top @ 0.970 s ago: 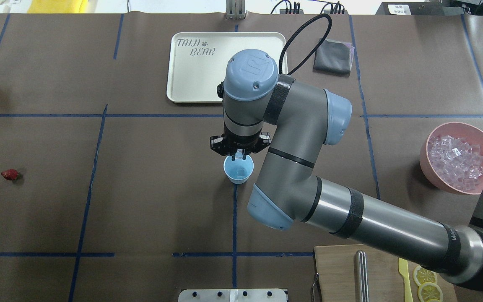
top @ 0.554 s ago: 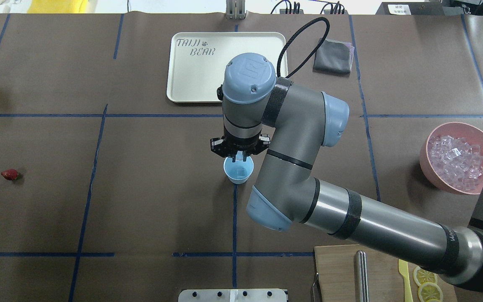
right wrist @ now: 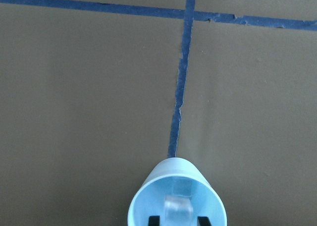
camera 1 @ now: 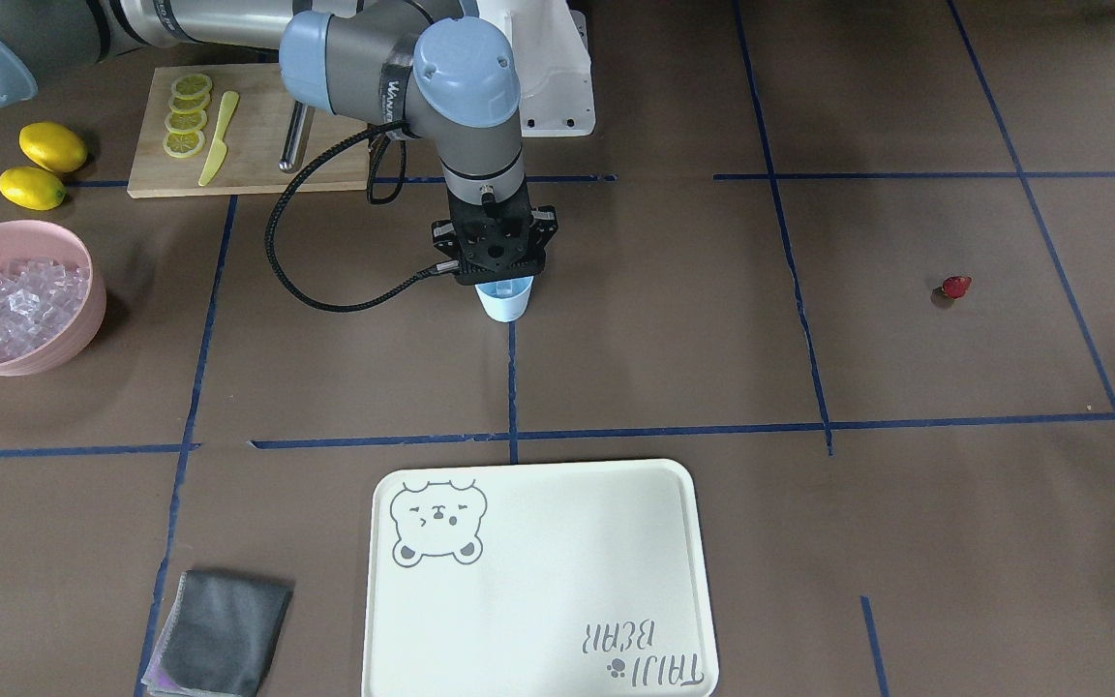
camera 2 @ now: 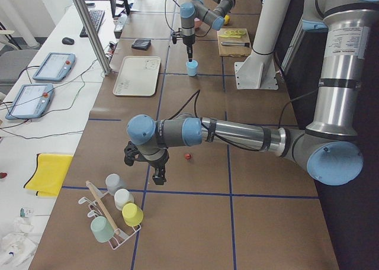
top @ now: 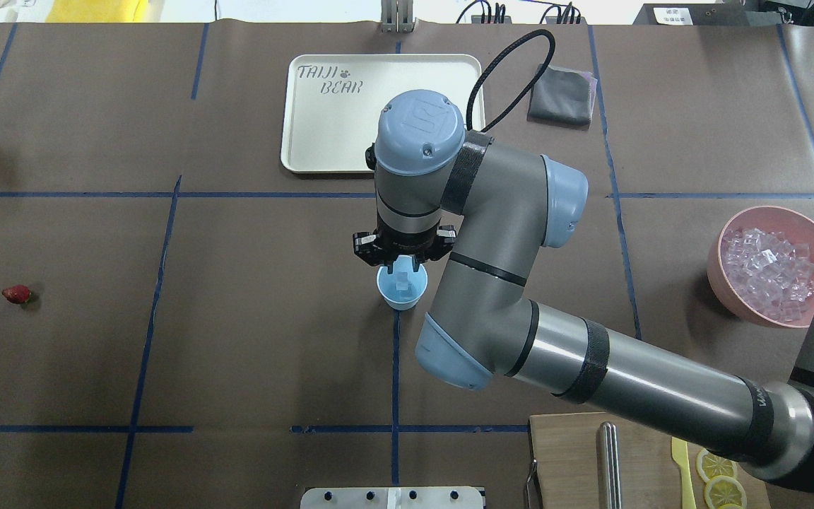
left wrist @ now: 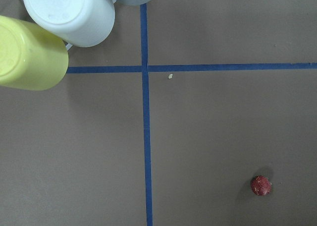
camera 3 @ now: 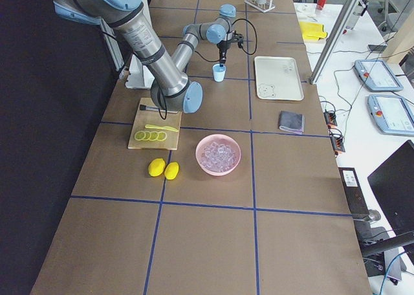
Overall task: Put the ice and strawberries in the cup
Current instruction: 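Open the right gripper to drop the ice cube into the cup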
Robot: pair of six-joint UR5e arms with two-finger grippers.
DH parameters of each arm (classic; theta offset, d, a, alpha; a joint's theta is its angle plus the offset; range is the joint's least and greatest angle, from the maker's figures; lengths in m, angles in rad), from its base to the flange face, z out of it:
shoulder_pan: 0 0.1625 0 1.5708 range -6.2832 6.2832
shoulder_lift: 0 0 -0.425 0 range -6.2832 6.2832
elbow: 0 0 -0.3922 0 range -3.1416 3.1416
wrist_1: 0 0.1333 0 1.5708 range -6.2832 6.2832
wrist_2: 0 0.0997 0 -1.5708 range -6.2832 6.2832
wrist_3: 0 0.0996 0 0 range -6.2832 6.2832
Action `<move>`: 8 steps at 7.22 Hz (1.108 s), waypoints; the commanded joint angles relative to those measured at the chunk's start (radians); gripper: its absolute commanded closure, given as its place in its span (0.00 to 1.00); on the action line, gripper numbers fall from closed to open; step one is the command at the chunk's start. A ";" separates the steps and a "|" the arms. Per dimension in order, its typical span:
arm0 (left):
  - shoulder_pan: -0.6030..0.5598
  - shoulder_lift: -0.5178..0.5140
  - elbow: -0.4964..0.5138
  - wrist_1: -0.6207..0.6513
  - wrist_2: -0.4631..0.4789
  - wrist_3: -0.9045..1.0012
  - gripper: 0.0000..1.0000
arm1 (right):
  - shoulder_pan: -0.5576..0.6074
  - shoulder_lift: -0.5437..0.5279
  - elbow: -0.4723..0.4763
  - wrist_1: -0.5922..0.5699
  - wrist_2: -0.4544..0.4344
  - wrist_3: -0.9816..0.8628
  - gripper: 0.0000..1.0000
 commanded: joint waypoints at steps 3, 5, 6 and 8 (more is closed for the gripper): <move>0.000 0.000 0.000 -0.001 0.000 -0.006 0.00 | 0.001 -0.002 0.013 -0.003 0.003 0.000 0.44; 0.000 -0.002 0.000 -0.001 0.000 -0.006 0.00 | 0.047 -0.030 0.087 -0.010 0.021 -0.003 0.01; 0.000 -0.002 0.000 -0.001 0.000 -0.012 0.00 | 0.090 -0.056 0.130 -0.026 0.058 -0.003 0.01; 0.000 -0.002 -0.002 -0.003 0.000 -0.020 0.00 | 0.170 -0.170 0.298 -0.082 0.064 -0.075 0.00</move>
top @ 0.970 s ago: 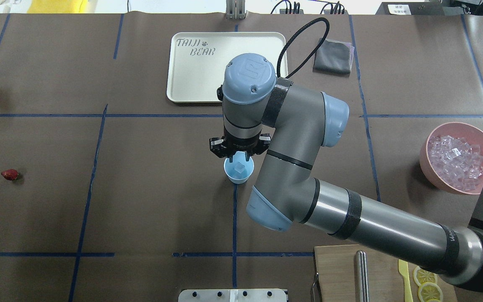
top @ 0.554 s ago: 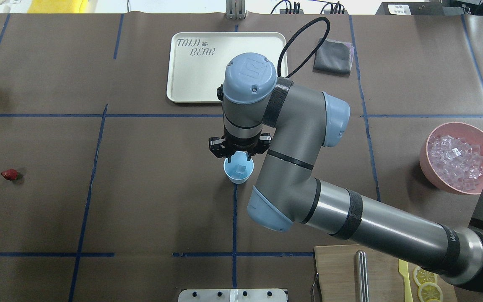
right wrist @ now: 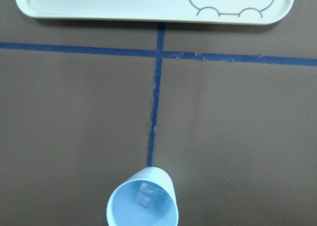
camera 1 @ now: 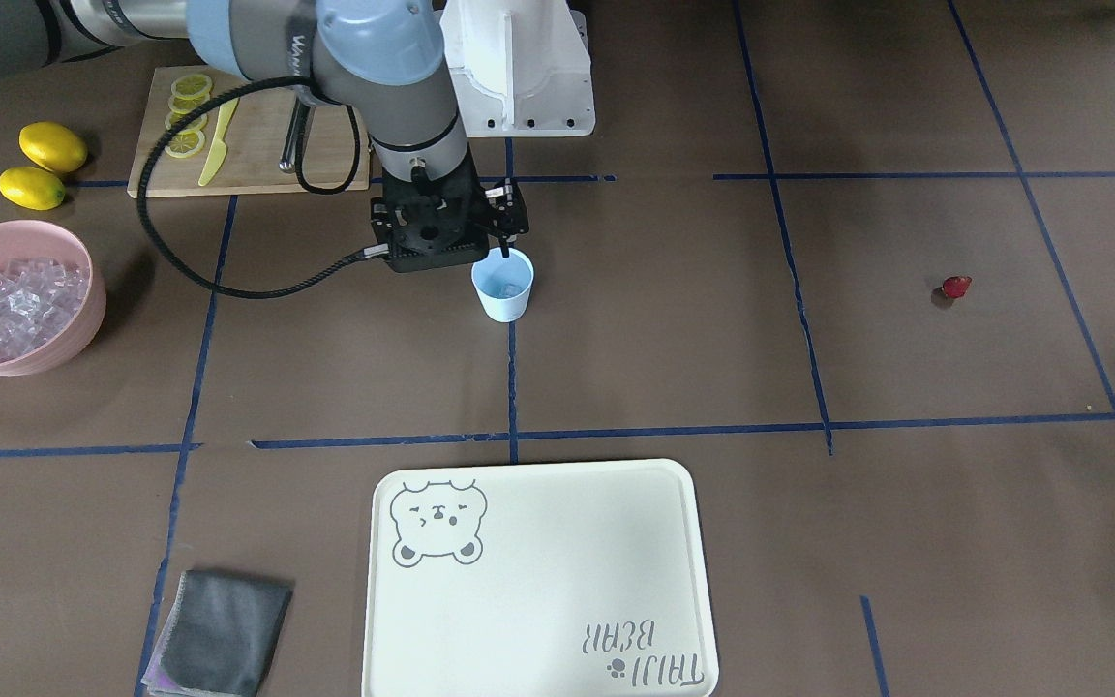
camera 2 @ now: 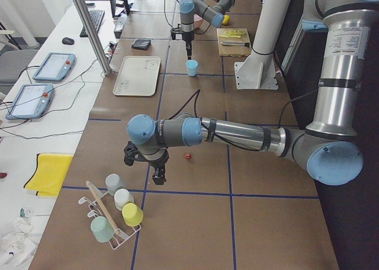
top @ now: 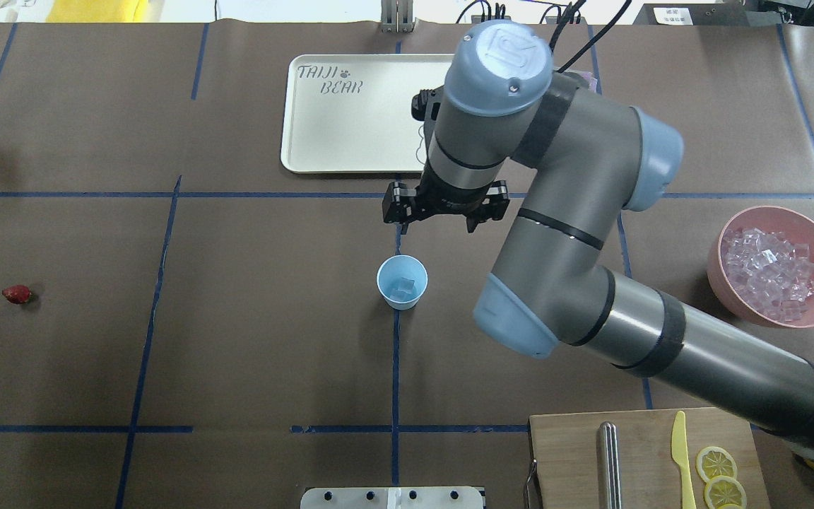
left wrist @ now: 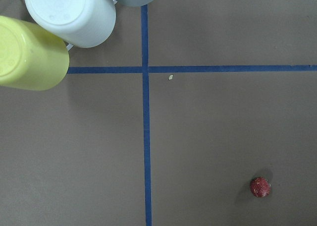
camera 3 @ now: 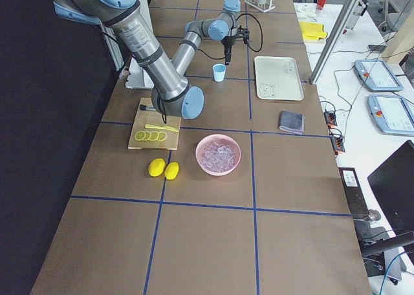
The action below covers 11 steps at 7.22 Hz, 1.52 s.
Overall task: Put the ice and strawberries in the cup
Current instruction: 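Move the right gripper back to the pink ice bowl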
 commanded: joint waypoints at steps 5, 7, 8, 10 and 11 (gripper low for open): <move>0.000 0.000 -0.030 0.001 0.000 -0.034 0.00 | 0.244 -0.362 0.330 -0.149 0.014 -0.585 0.00; 0.006 0.000 -0.053 0.001 0.002 -0.036 0.00 | 0.289 -0.481 0.332 -0.081 0.009 -0.696 0.00; 0.012 0.000 -0.074 0.004 0.002 -0.036 0.00 | 0.298 -0.570 0.330 0.025 0.011 -0.703 0.00; 0.035 0.000 -0.079 0.004 0.002 -0.037 0.00 | 0.331 -0.715 0.301 0.223 0.053 -0.727 0.00; 0.072 0.000 -0.097 0.003 0.003 -0.080 0.00 | 0.353 -0.739 0.287 0.239 0.054 -0.779 0.00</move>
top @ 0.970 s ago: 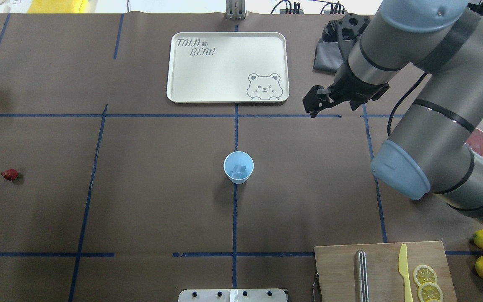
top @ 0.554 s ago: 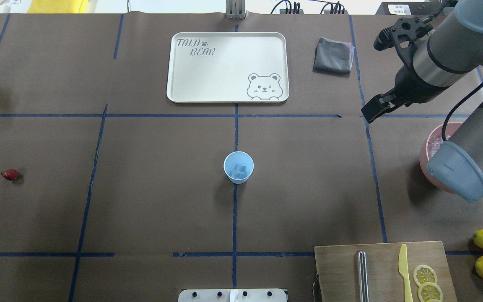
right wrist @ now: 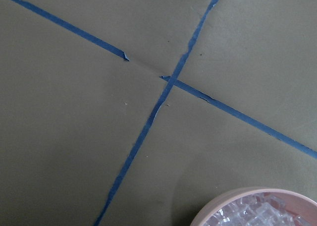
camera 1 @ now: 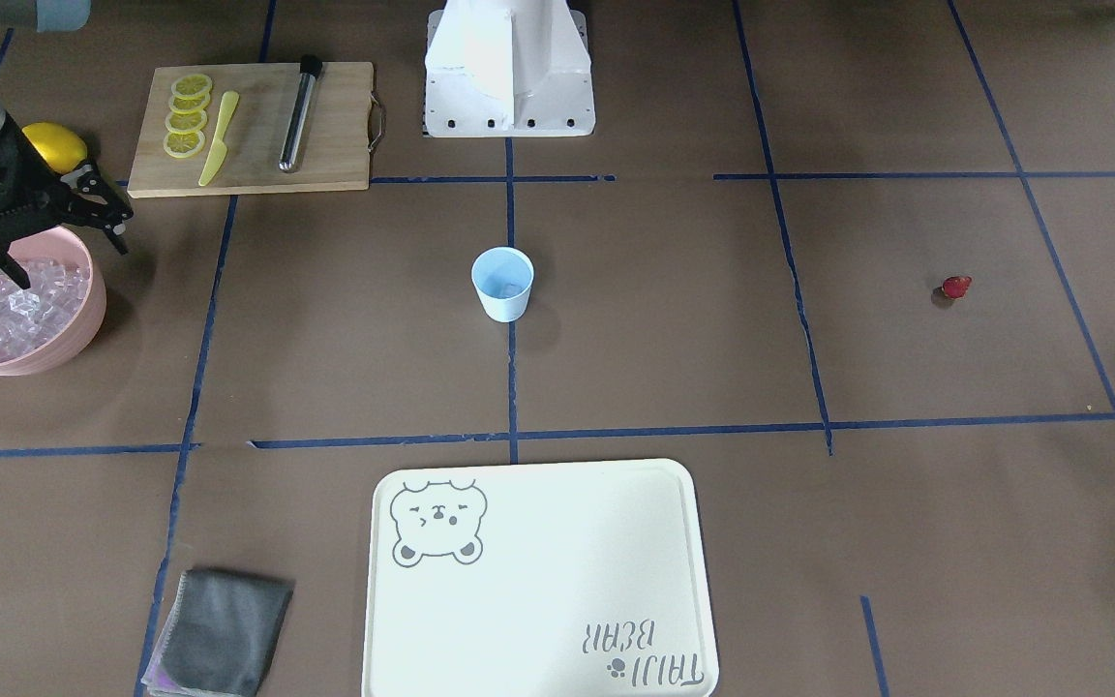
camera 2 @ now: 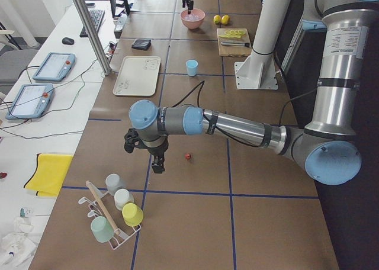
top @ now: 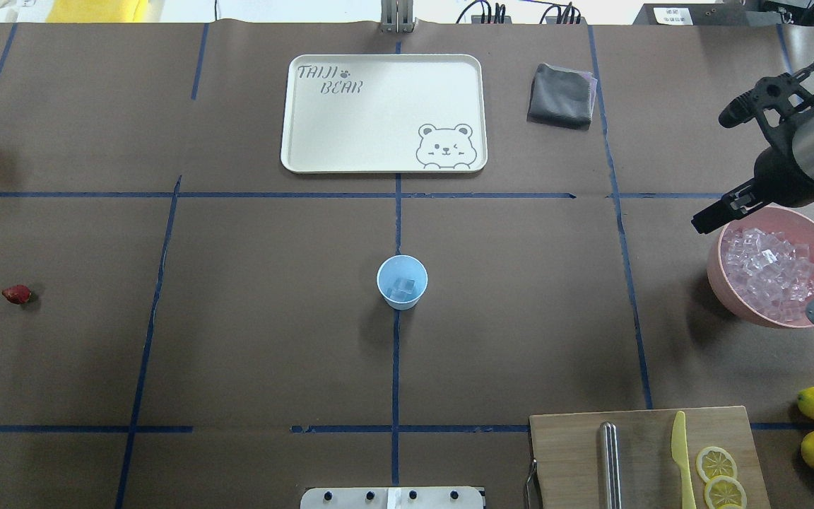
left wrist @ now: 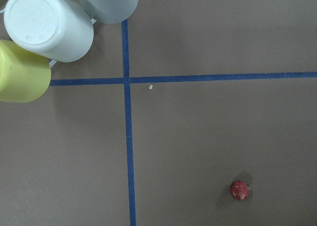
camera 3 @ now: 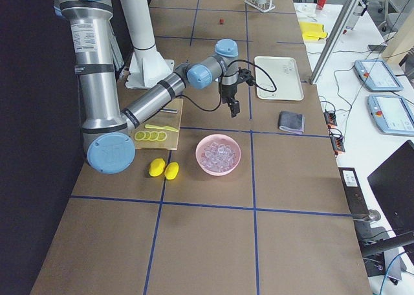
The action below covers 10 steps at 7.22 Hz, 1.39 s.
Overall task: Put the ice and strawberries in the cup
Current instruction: 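Lower the right gripper into the ice to grasp a third cube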
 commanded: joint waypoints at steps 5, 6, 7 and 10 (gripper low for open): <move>0.090 0.000 -0.063 -0.001 0.004 -0.092 0.00 | 0.074 -0.067 -0.178 0.128 0.066 -0.122 0.01; 0.090 0.002 -0.063 -0.001 0.004 -0.092 0.00 | 0.072 -0.078 -0.190 0.129 0.065 -0.122 0.01; 0.090 0.000 -0.066 -0.001 0.004 -0.092 0.00 | 0.072 -0.085 -0.208 0.145 0.065 -0.122 0.01; 0.090 0.000 -0.069 -0.001 0.004 -0.095 0.00 | 0.072 -0.141 -0.273 0.348 0.066 -0.036 0.01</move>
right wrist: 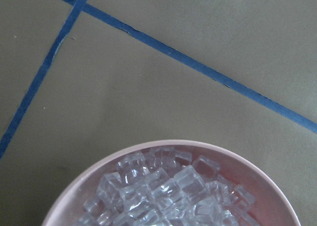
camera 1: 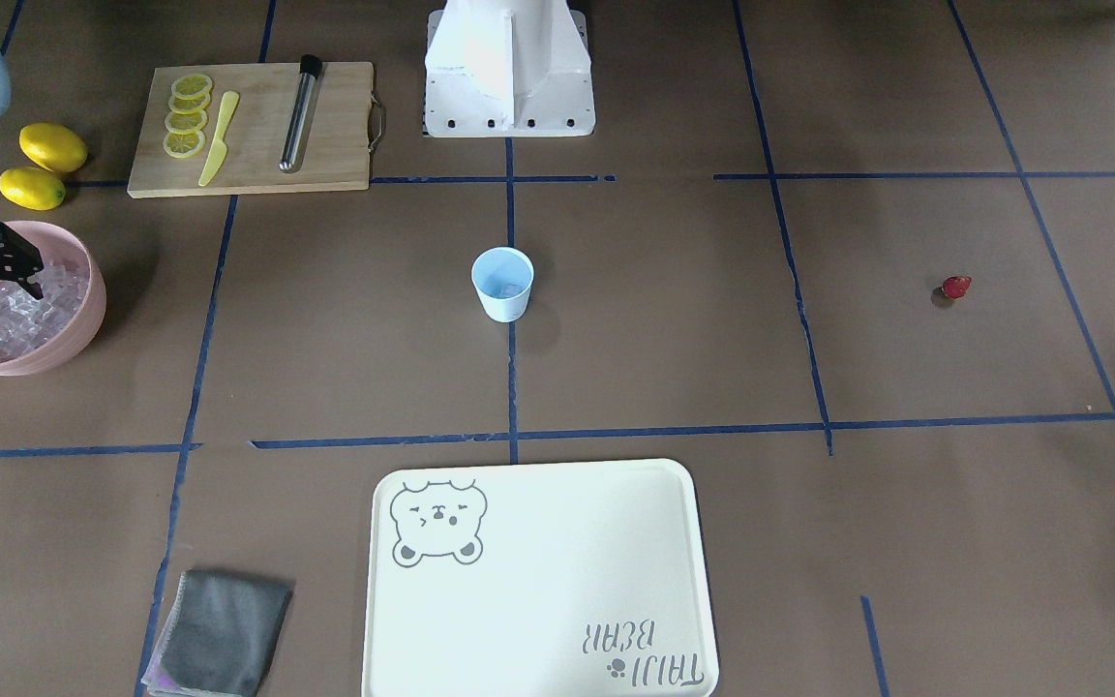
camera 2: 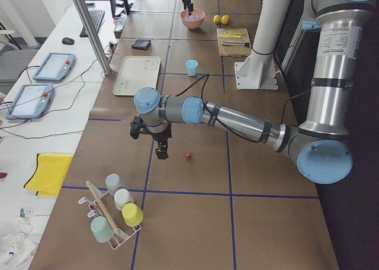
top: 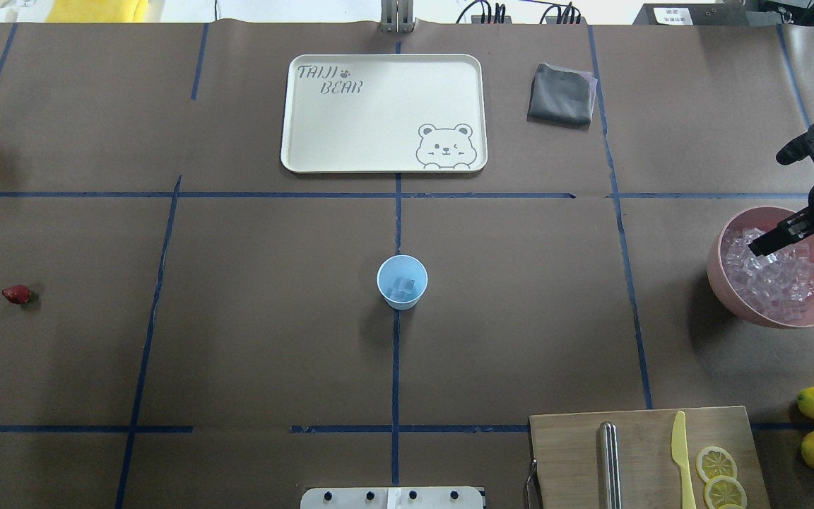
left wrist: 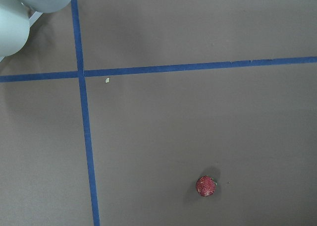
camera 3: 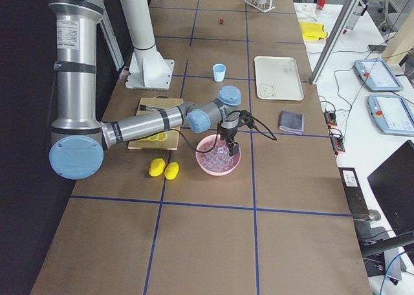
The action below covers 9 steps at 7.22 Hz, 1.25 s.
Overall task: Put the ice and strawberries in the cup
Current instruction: 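Lower the right gripper into the ice to grasp a third cube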
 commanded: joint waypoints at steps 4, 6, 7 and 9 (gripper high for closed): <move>0.000 0.001 -0.001 0.002 0.002 -0.001 0.00 | -0.009 -0.015 -0.010 0.052 0.064 0.078 0.01; 0.000 0.001 0.001 0.000 0.002 -0.001 0.00 | -0.031 -0.031 -0.012 0.051 0.064 0.077 0.06; 0.000 0.001 -0.001 0.000 0.002 -0.001 0.00 | -0.035 -0.031 -0.012 0.049 0.063 0.077 0.08; 0.000 0.001 0.001 0.002 0.002 -0.001 0.00 | -0.037 -0.031 -0.013 0.049 0.063 0.077 0.15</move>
